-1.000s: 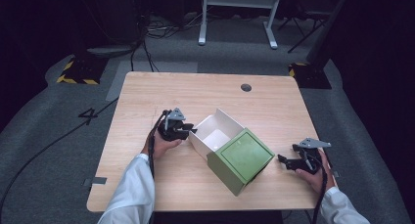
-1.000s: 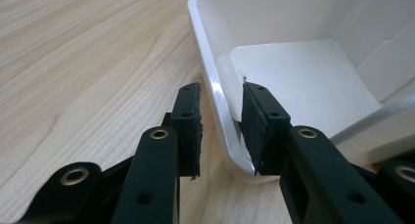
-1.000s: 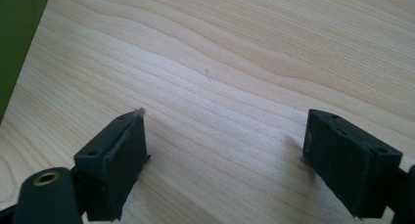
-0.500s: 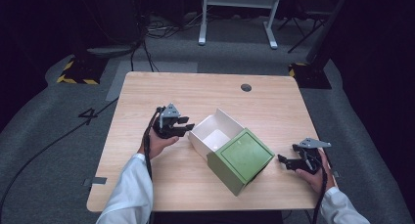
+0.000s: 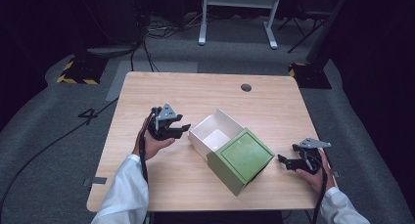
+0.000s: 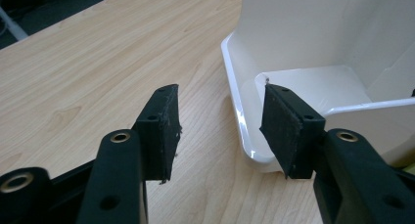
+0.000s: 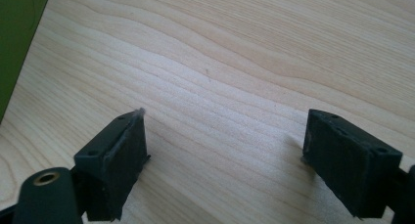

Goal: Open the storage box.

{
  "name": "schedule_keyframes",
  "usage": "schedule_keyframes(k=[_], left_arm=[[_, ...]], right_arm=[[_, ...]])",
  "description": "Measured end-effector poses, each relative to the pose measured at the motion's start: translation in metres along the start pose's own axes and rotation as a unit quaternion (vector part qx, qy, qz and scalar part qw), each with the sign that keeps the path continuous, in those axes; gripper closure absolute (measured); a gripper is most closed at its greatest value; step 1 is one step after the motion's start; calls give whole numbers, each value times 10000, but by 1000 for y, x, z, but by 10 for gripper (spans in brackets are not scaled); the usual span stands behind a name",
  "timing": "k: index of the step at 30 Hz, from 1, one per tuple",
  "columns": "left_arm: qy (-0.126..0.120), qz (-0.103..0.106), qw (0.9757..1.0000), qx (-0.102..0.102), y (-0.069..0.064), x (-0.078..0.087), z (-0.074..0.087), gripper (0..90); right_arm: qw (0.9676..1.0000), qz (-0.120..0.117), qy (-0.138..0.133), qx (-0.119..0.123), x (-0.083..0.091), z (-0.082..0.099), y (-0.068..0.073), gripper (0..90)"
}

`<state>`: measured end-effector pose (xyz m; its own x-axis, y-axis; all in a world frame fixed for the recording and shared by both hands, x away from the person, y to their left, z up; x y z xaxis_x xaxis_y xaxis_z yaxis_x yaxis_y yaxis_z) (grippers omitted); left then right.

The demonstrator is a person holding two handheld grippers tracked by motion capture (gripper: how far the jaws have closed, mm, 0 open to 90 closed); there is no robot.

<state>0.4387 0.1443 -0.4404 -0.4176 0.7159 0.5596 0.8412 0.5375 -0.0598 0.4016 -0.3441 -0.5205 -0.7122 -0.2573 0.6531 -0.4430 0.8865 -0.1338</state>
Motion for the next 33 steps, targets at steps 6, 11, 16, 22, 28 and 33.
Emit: schedule_keyframes(k=[6, 11, 16, 22, 28, 33], left_arm=[[64, -80, 9999, -56, -5, 6, 1, 421], [358, -258, 9989, -154, -9, 8, 8, 370], [543, -331, 9977, -220, -12, 13, 14, 312], [667, -367, 9969, -173, -14, 18, 24, 244], [766, -416, 9961, -102, -15, 24, 34, 195], [933, -559, 9940, -132, -17, 28, 43, 170]], right_arm=[[10000, -1, 3, -5, 0, 0, 0, 164], [10000, -6, 7, -6, 0, 0, 0, 164], [10000, -9, 6, -3, 1, 0, 0, 164], [10000, -9, 6, -4, 1, 0, 0, 164], [10000, -21, 2, 0, 1, 1, 0, 164], [10000, -21, 1, 1, 1, 1, 0, 164]])
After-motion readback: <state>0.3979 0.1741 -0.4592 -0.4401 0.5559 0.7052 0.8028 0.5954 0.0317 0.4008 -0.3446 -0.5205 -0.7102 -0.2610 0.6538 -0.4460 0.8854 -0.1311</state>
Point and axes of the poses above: each handheld gripper's, and its own axes: x roughly backward along the jaws, z roughly out of its underside, y roughly to its left, the point moved 2 cm from there along -x, roughly forward along the jaws, and after that the axes turned 10 degrees about z, right-handed, at the moved point
